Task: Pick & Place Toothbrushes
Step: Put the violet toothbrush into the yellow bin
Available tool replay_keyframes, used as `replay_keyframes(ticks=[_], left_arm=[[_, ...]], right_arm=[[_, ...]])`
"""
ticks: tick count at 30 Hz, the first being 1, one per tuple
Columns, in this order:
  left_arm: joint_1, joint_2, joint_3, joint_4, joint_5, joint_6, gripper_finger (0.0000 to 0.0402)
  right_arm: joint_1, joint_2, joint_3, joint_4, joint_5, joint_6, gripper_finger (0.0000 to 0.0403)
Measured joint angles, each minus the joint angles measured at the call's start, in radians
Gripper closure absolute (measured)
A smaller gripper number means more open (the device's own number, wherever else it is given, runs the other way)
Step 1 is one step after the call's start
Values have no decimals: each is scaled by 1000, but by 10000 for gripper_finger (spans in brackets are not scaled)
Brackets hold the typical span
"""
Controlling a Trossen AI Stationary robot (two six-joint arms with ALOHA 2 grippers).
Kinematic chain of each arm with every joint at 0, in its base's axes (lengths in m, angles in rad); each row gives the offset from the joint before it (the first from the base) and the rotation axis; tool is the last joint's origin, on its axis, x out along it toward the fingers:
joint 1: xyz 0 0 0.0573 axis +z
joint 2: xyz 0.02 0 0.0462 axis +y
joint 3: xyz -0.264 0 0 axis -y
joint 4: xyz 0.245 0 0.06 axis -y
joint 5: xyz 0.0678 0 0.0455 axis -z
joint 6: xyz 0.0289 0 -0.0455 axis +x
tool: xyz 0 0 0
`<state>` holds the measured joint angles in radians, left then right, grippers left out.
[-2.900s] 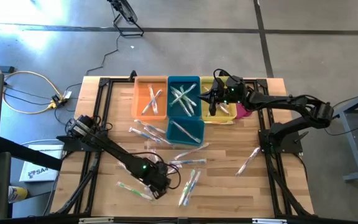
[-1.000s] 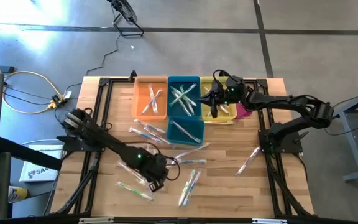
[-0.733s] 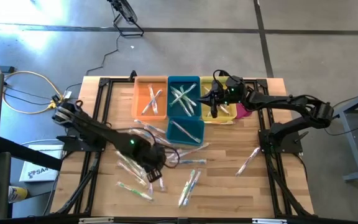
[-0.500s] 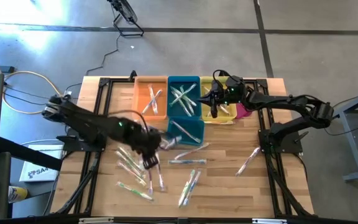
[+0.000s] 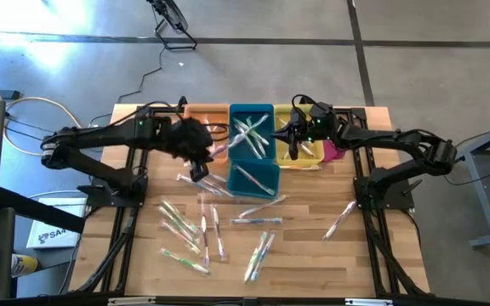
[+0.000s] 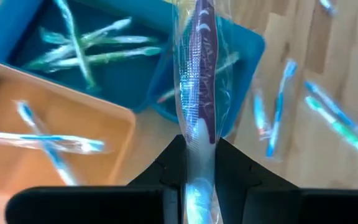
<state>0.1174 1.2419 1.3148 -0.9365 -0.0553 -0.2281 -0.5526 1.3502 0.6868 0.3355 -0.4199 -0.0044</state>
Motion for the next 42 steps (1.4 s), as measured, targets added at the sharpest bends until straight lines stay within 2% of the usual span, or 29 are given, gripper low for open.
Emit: replay_keyframes(ticks=[6, 10, 13, 16, 19, 22, 27, 31, 34, 38, 42], left_arm=[[59, -13, -10, 3, -33, 146, 354], [82, -57, -123, 101, -30, 141, 355], [75, -112, -285, 304, 11, 109, 355], [45, -167, -485, 597, 47, 69, 355], [16, -207, -658, 888, 47, 42, 355], [-3, -242, -768, 1066, 4, 44, 355], [13, -320, -805, 1077, -70, 129, 355], [53, -420, -805, 1007, -70, 217, 355], [91, -490, -806, 957, -65, 227, 355], [116, -533, -806, 938, -50, 262, 355], [152, -533, -806, 903, -47, 309, 355]], right_arm=[[0, 0, 0, -2, 0, 0, 399], [0, 0, 0, -3, 1, 0, 399], [0, 0, 0, -3, 1, 0, 399], [0, 0, 0, -4, 0, 0, 399], [0, 0, 0, -8, 1, 0, 399], [1, 0, 0, -10, 1, 2, 399], [3, 0, 0, -9, 1, 3, 399], [18, 0, 0, 19, 2, 3, 399], [34, 0, 0, 76, 2, 3, 399], [55, 0, 0, 175, 3, 0, 399], [75, 0, 0, 253, 107, 7, 399]])
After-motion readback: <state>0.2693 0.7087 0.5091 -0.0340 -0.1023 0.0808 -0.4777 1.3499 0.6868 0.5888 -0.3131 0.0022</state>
